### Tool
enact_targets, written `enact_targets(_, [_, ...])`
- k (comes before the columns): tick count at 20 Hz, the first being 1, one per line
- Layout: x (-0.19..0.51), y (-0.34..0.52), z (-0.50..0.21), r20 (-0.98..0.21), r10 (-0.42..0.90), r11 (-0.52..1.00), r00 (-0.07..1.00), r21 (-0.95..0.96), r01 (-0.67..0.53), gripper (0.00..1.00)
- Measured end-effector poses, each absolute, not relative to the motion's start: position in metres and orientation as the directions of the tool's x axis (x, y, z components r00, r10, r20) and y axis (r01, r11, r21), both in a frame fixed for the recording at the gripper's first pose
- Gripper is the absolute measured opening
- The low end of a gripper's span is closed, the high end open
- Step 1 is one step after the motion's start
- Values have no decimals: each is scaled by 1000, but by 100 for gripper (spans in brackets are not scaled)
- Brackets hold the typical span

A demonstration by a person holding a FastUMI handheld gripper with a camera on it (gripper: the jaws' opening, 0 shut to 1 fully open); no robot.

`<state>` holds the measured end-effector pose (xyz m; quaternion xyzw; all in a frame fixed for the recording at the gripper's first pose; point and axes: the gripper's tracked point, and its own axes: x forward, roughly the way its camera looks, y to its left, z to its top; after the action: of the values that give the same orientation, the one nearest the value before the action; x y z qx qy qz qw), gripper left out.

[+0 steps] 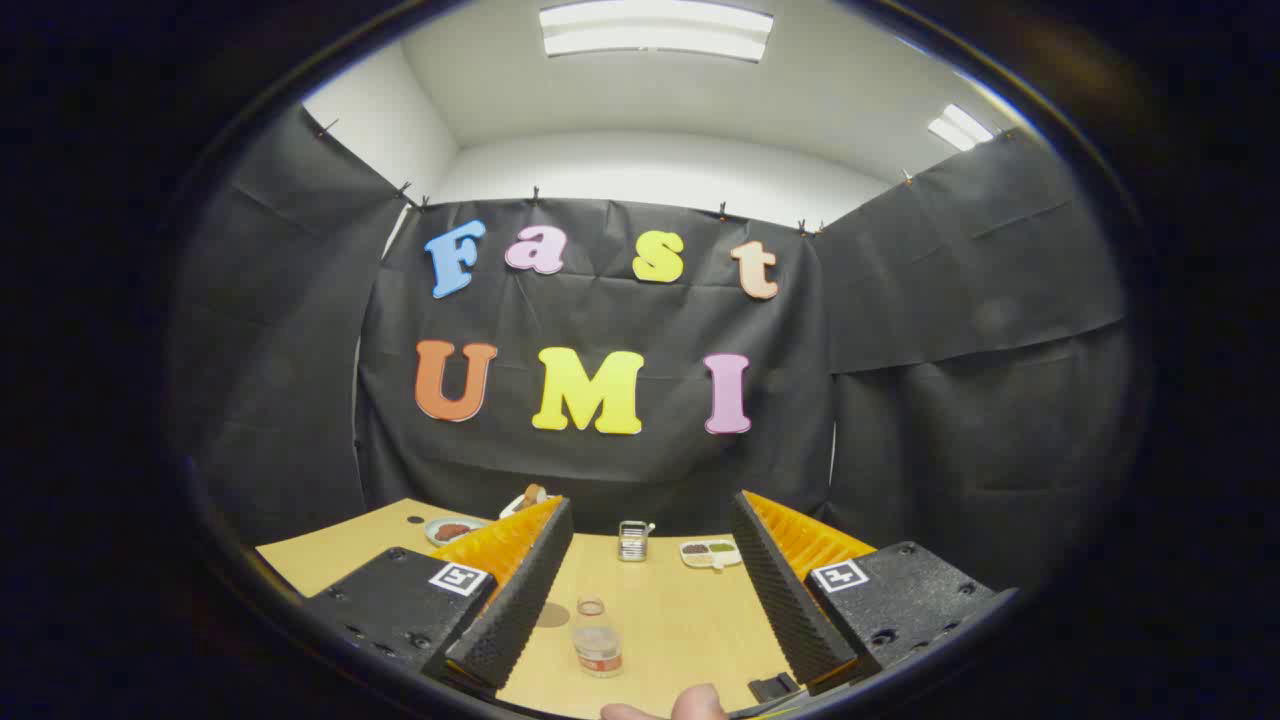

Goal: Take the bottle from table, then pour the juice into the cup, finally place the bottle on the coaster

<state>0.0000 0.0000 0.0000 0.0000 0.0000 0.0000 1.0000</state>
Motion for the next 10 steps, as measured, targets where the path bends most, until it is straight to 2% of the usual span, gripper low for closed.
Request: enact_targets(10, [-3,3,0,-5,4,1000,1000,6,-4,100])
